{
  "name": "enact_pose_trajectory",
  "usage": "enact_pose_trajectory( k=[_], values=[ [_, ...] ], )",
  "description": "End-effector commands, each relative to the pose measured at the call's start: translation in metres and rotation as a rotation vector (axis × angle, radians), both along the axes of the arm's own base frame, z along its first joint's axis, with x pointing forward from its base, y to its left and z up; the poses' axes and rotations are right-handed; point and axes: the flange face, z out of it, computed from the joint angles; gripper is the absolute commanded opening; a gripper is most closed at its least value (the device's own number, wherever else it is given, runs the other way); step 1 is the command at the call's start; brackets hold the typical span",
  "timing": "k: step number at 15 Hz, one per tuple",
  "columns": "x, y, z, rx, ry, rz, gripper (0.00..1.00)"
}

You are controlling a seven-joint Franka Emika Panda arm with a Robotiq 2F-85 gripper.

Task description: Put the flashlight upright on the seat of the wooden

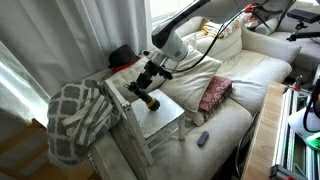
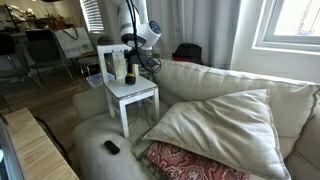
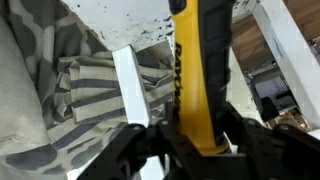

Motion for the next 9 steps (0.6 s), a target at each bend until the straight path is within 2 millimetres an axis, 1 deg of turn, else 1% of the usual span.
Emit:
enact_pose_trajectory(
  k=[1,3,7,9],
  values=[
    [-0.011,-0.014,-0.013,0.09,-0.065,0.021,0.25],
    [-0.018,-0.023,-0.016,0.099,-0.072,0.024,0.25],
    [-0.026,-0.043,-0.015,0.096,-0.085,0.016,0.25],
    [-0.03,-0.049,-0.015,0.096,-0.077,0.019,0.25]
  ],
)
